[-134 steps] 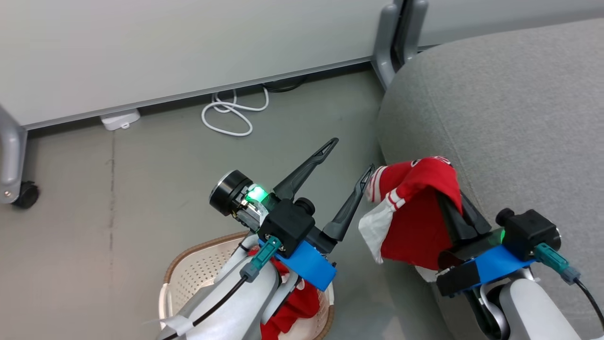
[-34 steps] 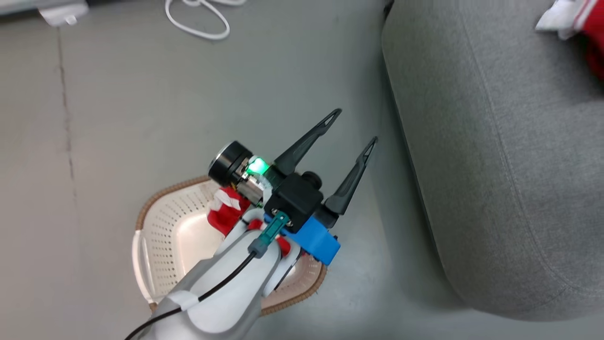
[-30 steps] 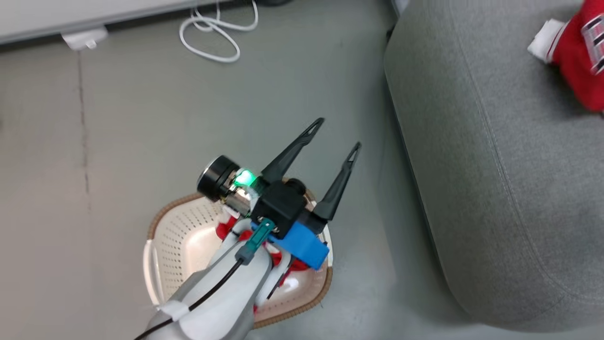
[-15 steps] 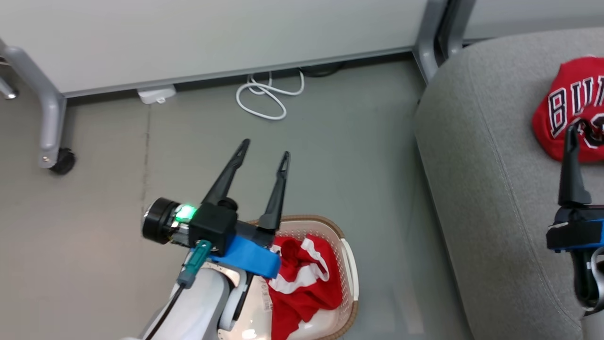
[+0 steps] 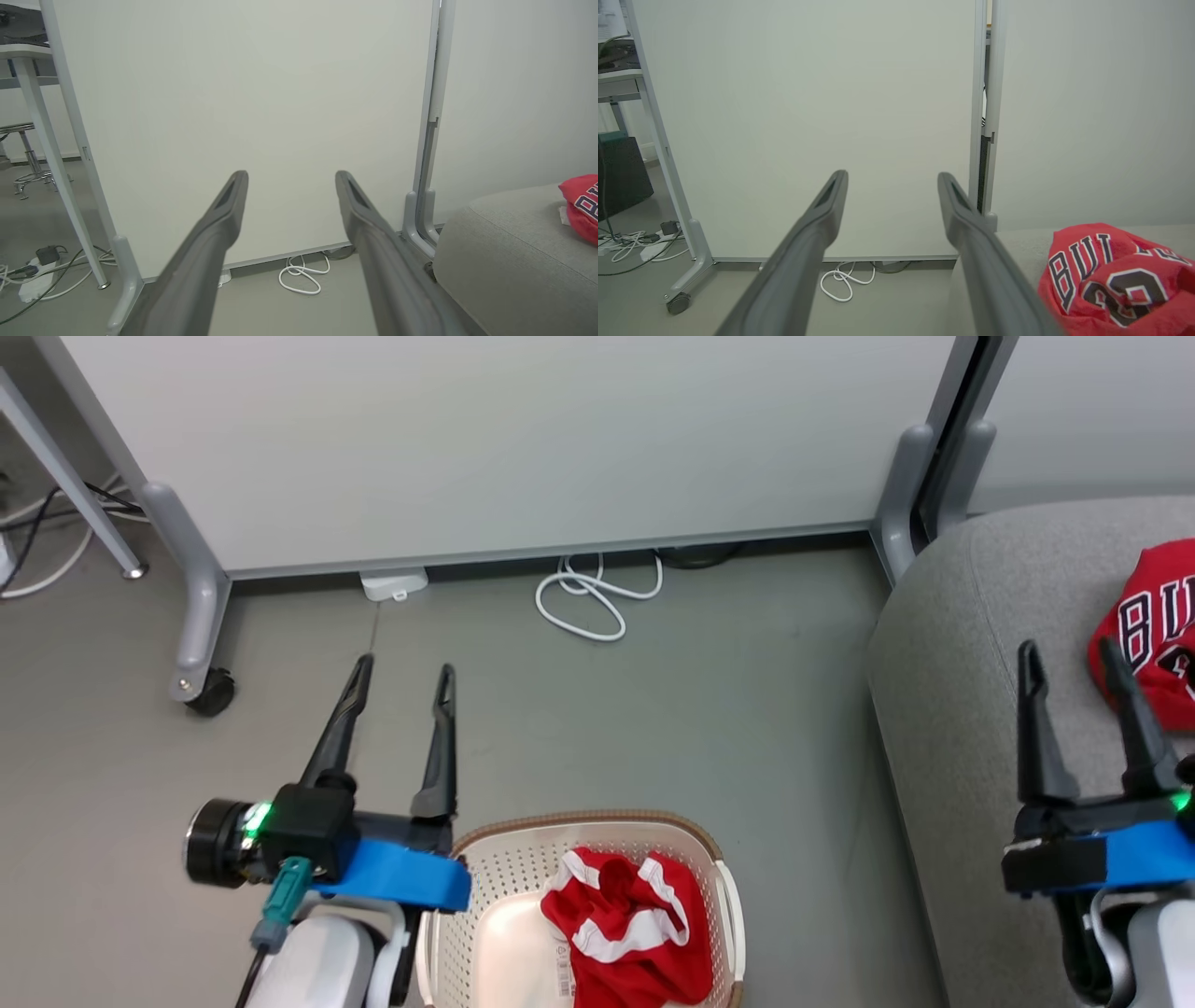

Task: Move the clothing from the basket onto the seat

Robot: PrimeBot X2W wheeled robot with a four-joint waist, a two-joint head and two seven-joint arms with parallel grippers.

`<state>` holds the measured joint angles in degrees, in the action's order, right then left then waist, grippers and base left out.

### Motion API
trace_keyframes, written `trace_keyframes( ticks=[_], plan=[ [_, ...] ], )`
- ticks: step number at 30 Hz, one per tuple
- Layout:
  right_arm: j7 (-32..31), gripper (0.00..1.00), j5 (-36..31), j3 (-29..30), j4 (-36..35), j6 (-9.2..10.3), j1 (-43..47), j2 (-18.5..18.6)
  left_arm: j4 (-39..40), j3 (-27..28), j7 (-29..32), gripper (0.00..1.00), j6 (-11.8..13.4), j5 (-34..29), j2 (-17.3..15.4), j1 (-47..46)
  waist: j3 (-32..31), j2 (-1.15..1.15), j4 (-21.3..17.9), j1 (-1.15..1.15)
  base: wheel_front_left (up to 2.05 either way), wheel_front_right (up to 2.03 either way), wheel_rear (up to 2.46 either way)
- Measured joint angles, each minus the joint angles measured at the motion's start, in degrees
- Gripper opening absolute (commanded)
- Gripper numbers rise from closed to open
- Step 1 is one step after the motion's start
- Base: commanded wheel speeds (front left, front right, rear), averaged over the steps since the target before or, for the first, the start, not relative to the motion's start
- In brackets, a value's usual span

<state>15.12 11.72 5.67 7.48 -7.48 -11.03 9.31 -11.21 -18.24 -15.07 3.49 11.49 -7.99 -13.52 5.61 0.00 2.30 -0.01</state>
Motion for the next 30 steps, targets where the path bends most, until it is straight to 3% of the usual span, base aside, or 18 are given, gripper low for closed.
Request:
trace_keyframes(
  ticks=[17,30],
  plan=[
    [0.0,1.0,-2.0,-2.6,-3.1,0.0,8.7,-2.8,0.7,10.0,0.0,1.0,-3.5,-1.7,1.0,8.1,-4.3,0.0,0.0,0.01,0.0,0.0,0.0],
    [0.0,1.0,-2.2,-2.5,-3.2,0.0,13.7,-3.9,0.1,13.1,0.0,1.0,-5.5,-3.2,2.8,10.6,-6.4,0.0,-0.4,0.01,0.0,0.0,0.0]
  ],
)
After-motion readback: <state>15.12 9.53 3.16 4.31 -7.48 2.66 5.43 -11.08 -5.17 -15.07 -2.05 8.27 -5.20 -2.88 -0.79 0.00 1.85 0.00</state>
